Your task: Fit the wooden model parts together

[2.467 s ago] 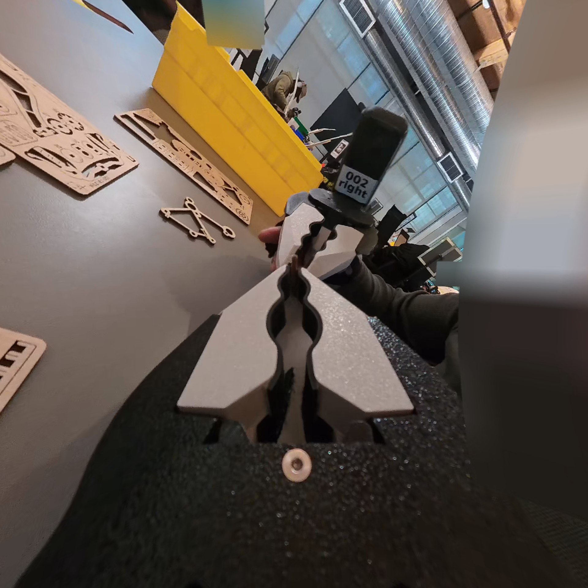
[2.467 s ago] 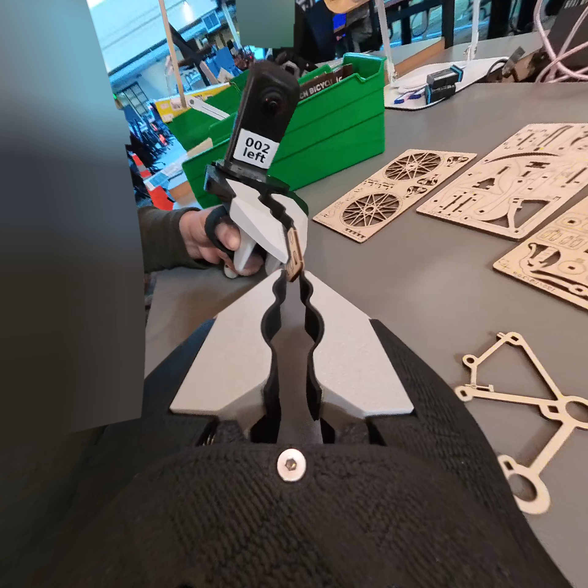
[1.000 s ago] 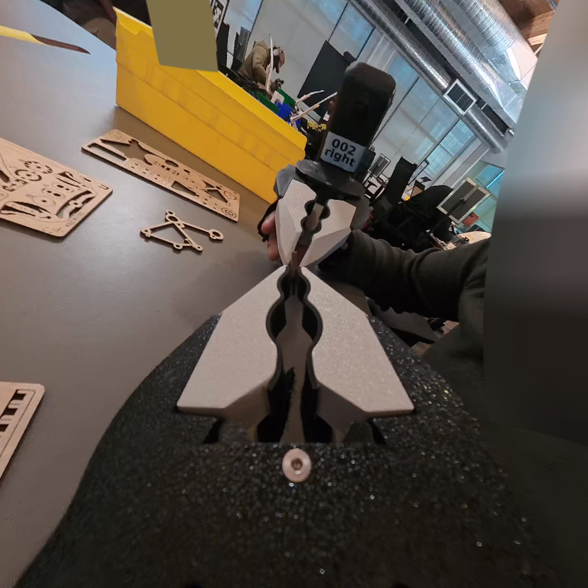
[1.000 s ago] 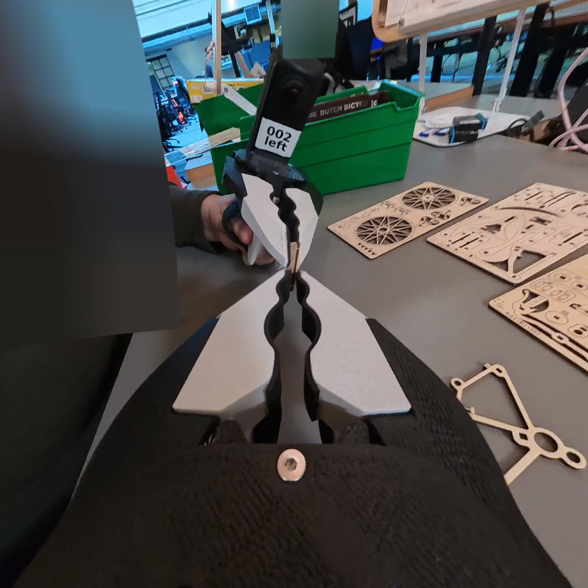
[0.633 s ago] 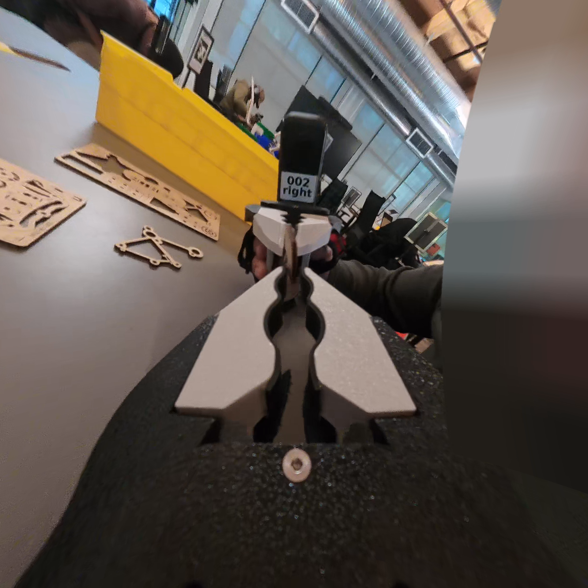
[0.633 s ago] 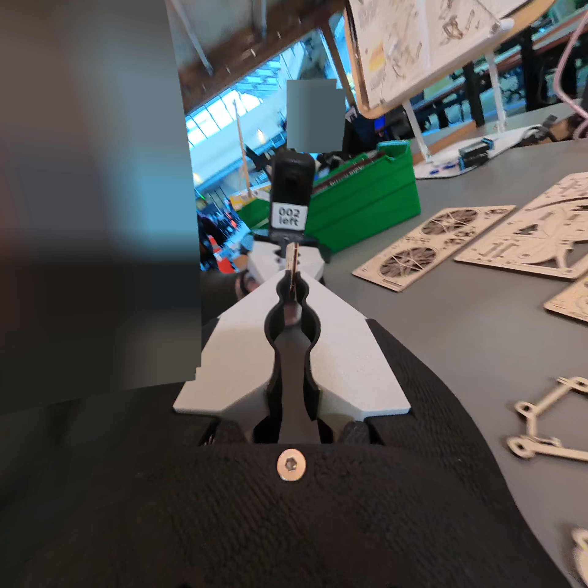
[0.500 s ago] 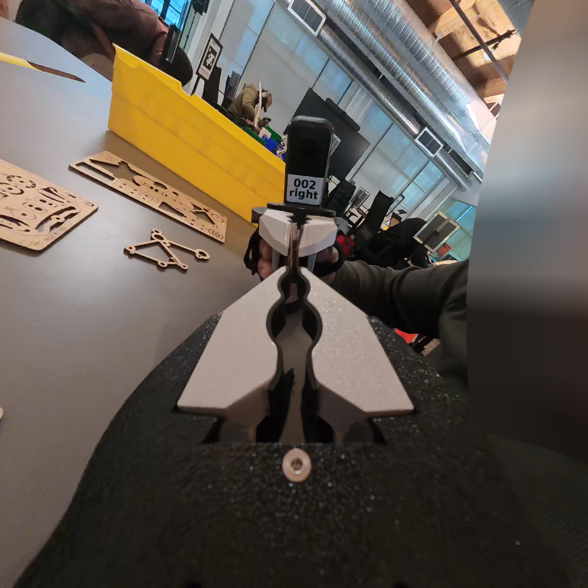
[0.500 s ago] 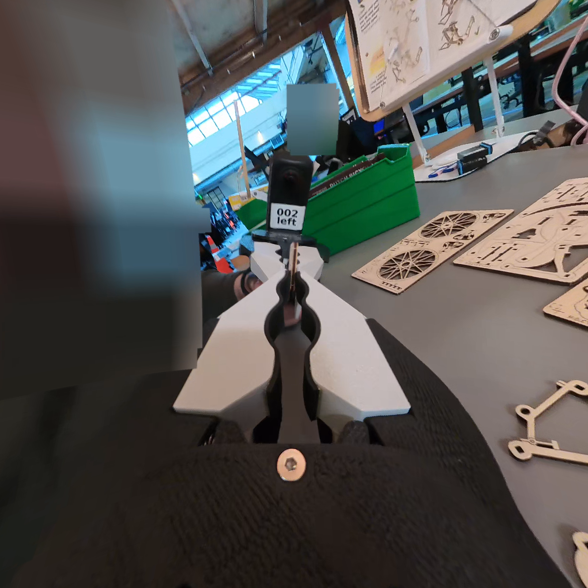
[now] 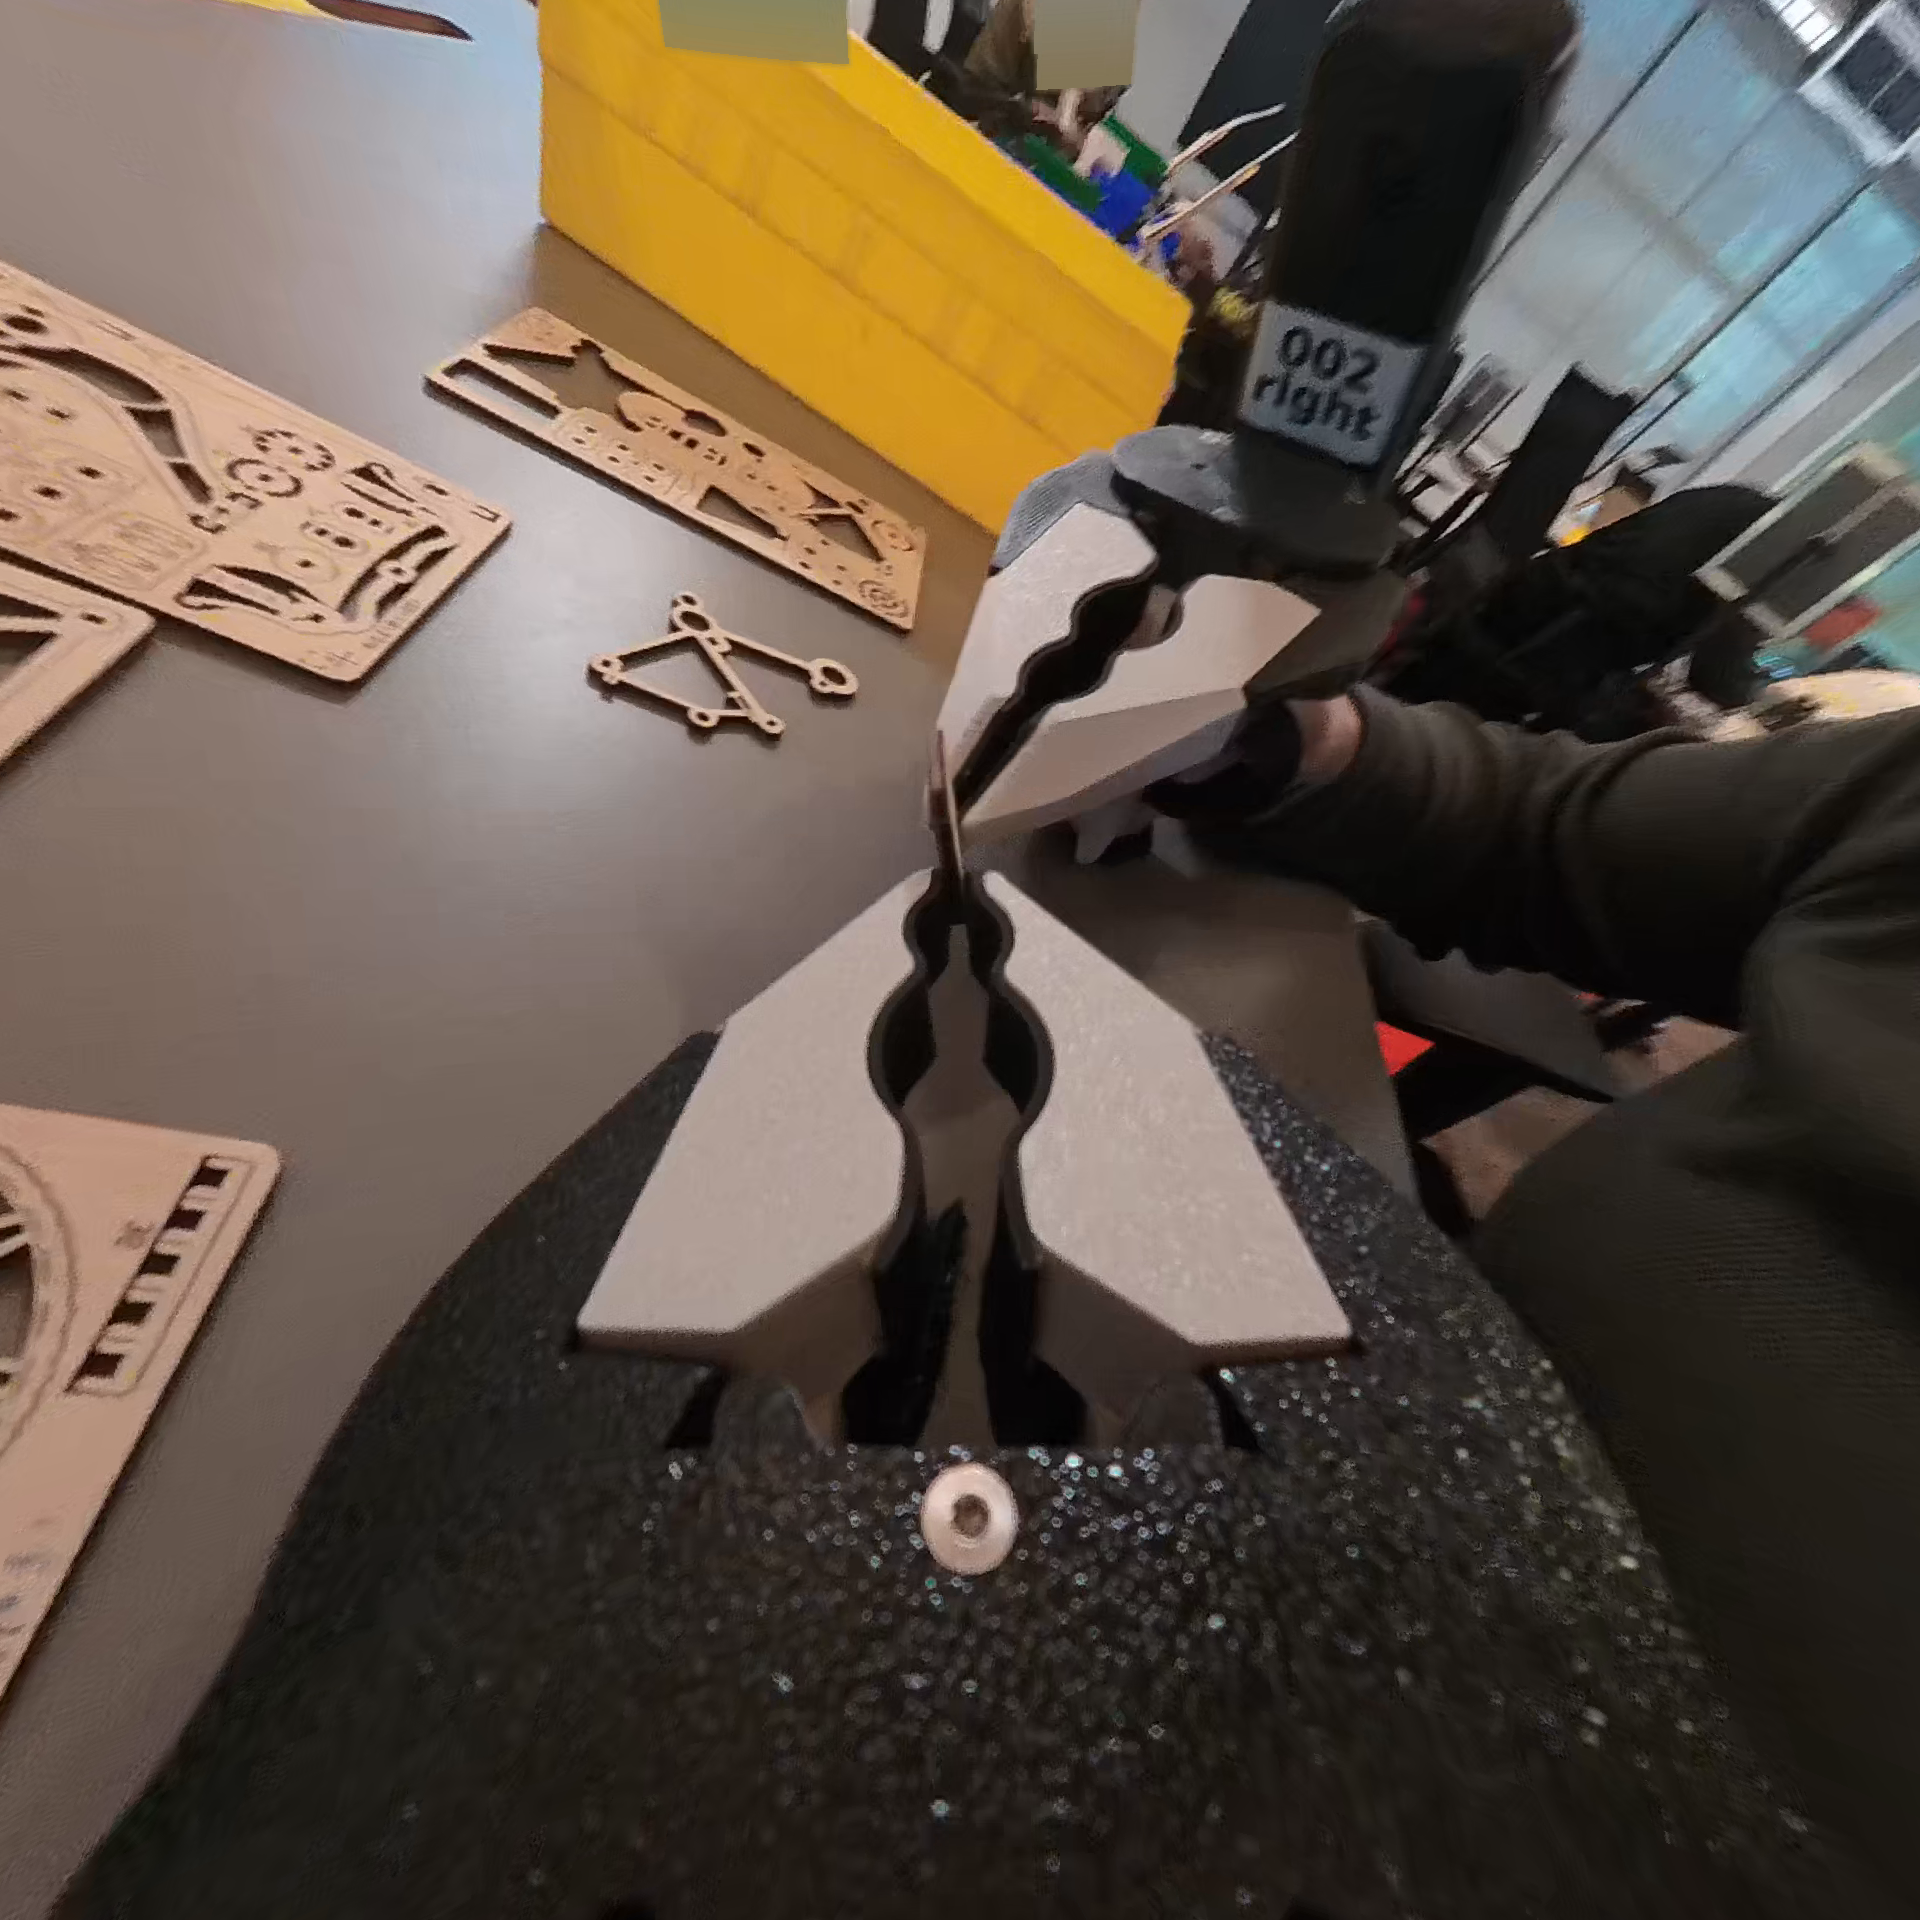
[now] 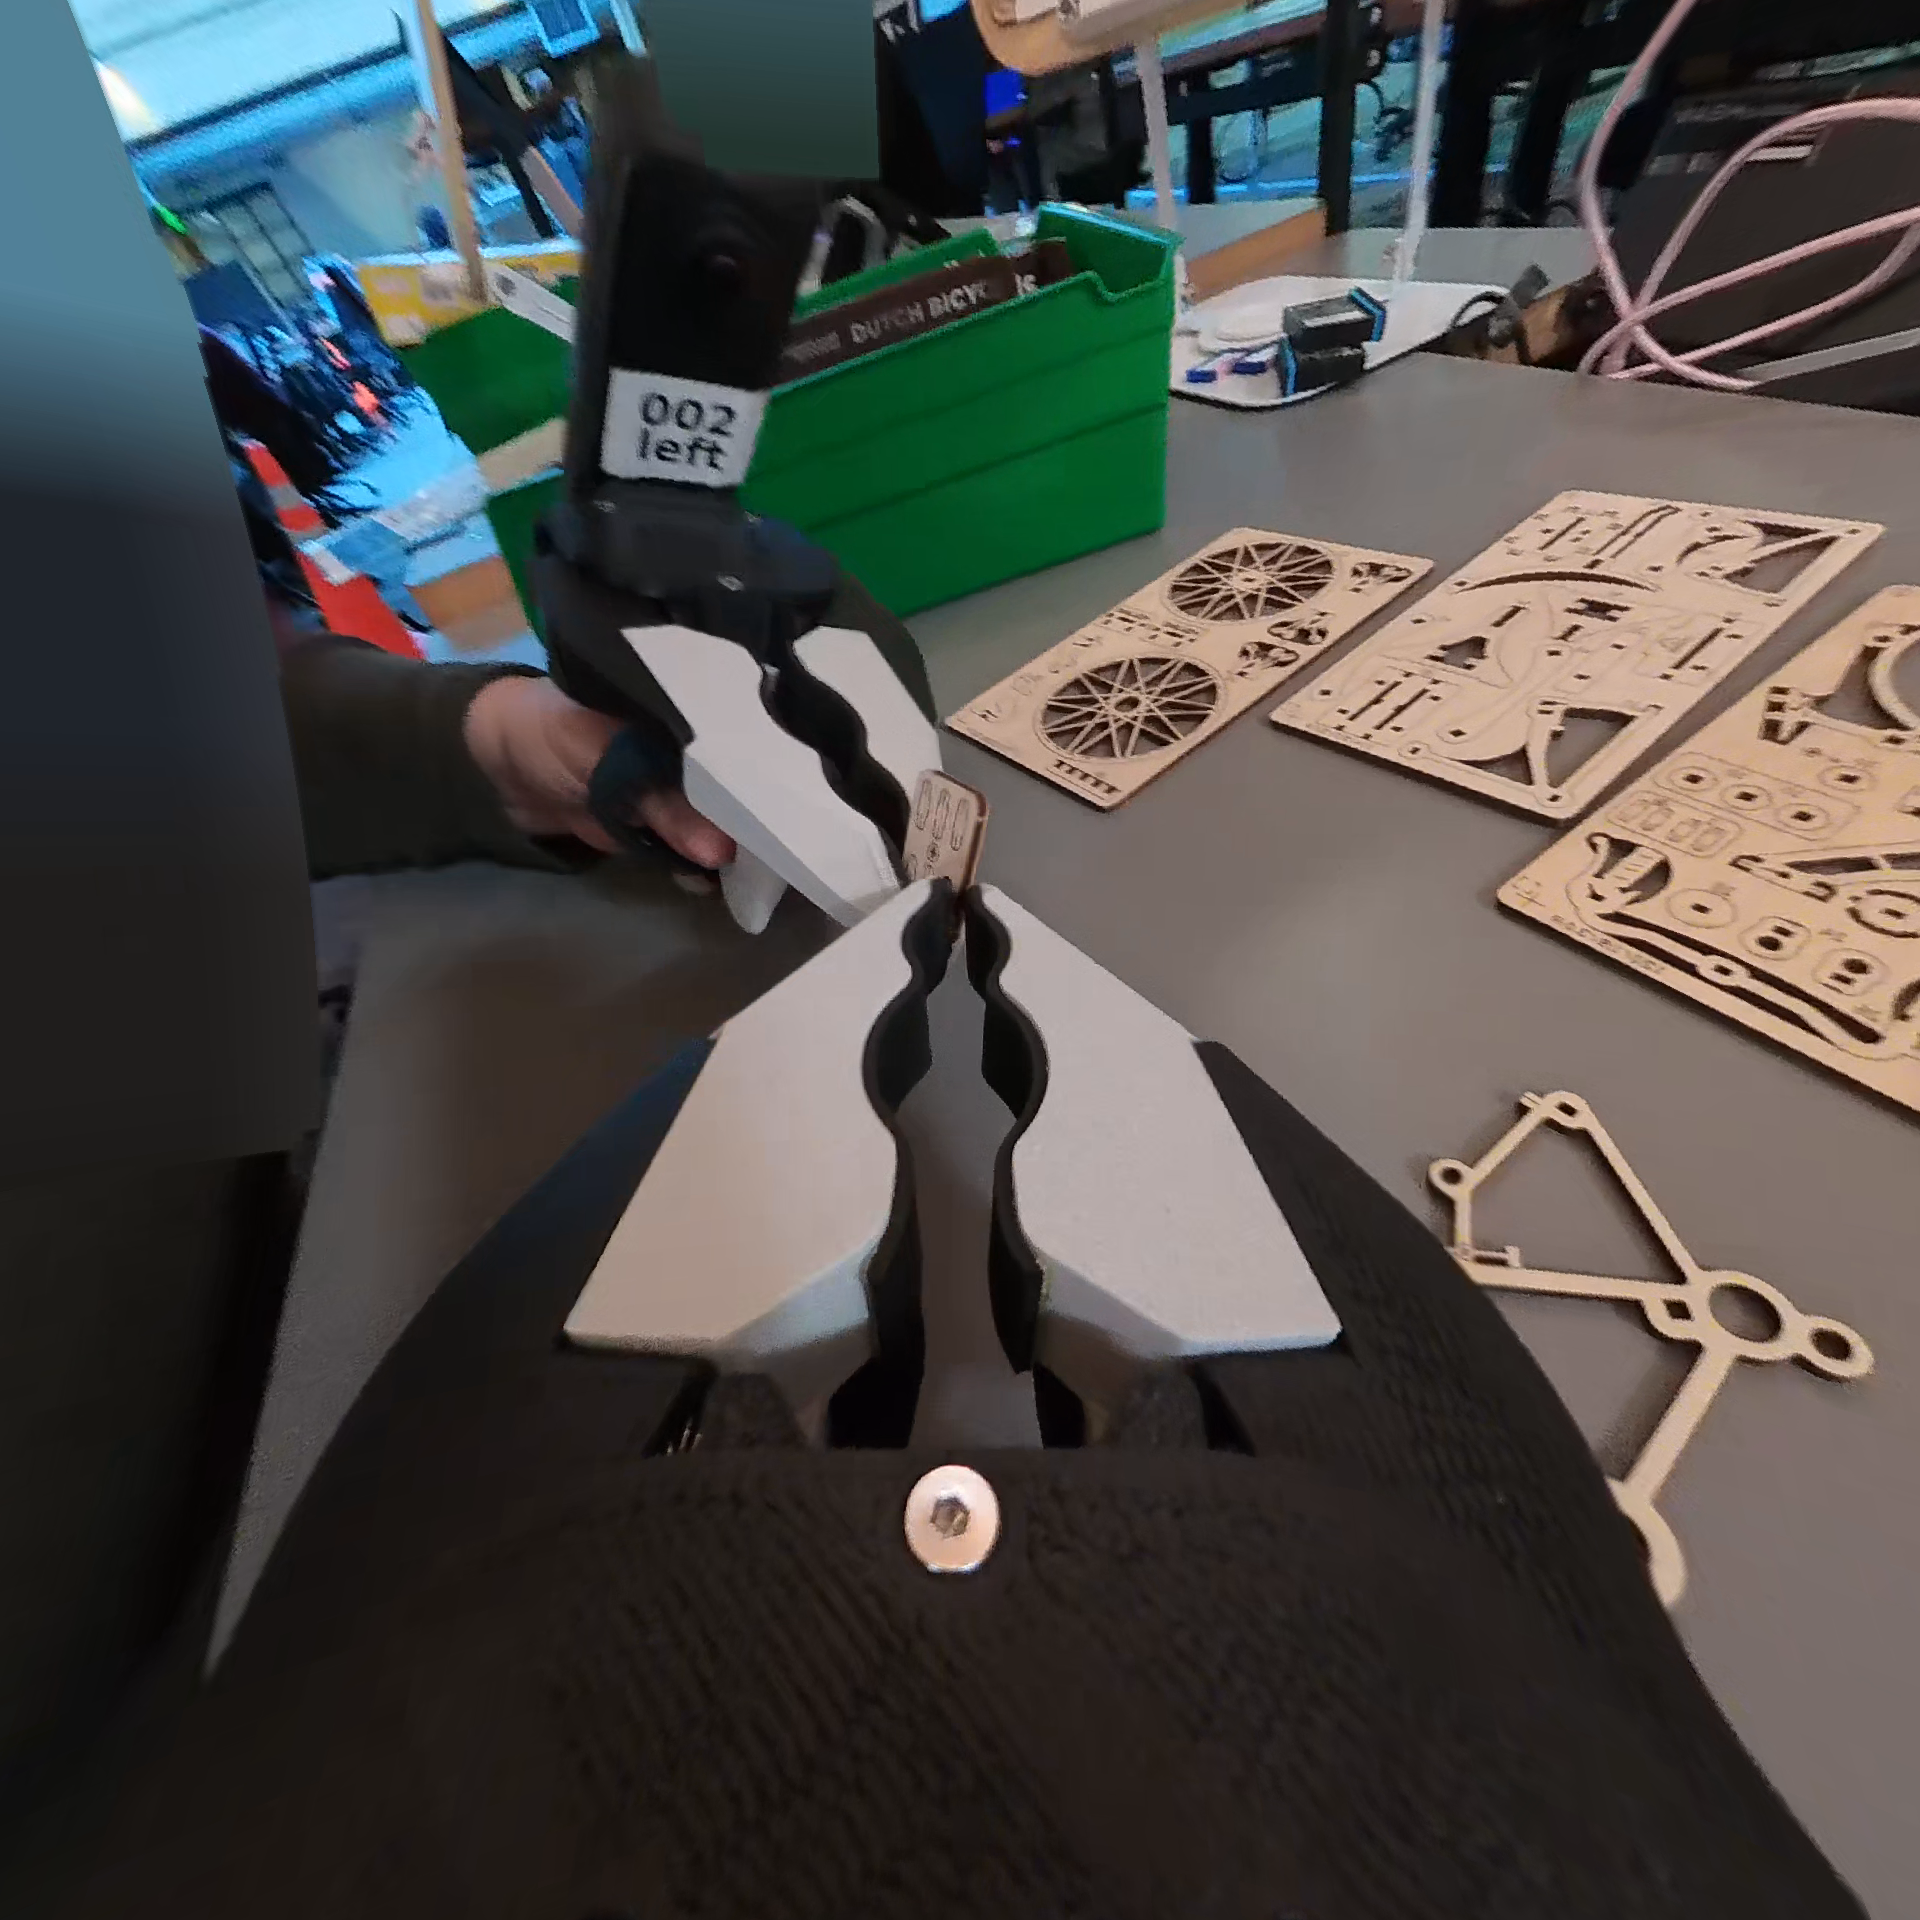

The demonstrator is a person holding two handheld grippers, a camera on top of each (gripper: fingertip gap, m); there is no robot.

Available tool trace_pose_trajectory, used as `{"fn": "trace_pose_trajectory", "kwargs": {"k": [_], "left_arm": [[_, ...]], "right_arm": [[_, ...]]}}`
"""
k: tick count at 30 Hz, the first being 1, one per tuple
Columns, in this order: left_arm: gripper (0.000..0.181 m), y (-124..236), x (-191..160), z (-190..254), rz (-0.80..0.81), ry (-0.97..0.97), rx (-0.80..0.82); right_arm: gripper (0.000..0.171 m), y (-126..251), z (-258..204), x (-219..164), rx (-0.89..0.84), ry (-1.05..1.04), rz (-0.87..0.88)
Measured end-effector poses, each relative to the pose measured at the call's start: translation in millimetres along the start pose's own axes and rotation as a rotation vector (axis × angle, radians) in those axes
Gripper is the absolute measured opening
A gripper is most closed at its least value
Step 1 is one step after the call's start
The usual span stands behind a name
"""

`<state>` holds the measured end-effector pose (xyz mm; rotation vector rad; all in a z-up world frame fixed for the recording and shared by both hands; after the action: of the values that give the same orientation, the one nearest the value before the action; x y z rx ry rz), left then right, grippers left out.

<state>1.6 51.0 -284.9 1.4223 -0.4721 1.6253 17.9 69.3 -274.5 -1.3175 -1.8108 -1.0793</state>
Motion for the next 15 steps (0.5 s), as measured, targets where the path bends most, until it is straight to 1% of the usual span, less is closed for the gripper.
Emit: {"fn": "trace_pose_trajectory", "kwargs": {"k": [4, 10, 12, 15], "left_arm": [[0.001, -1, -1, -4, -0.035, -0.106, 0.100], [0.002, 0, 2, -7, -0.039, -0.211, 0.183], [0.001, 0, 4, -7, -0.019, -0.203, 0.170], [0.001, 4, 11, -1, 0.059, -0.192, 0.118]], "right_arm": [[0.000, -2, 2, 0, -0.091, 0.072, 0.011], [0.000, -2, 1, 4, -0.204, 0.215, 0.052], [0.000, -1, 0, 6, -0.202, 0.263, 0.069], [0.000, 2, -9, 11, -0.120, 0.308, 0.118]]}}
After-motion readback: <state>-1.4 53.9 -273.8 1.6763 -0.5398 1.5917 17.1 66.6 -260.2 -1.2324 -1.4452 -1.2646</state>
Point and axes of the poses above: each gripper's, where its closed fingertips meet, y back along the fingers, x out of its top, z = x × y across the jaws, the point moved 2 cm from there along y, back along the fingers, and after that the axes turned 13 degrees about -y, right-handed, at the moved point
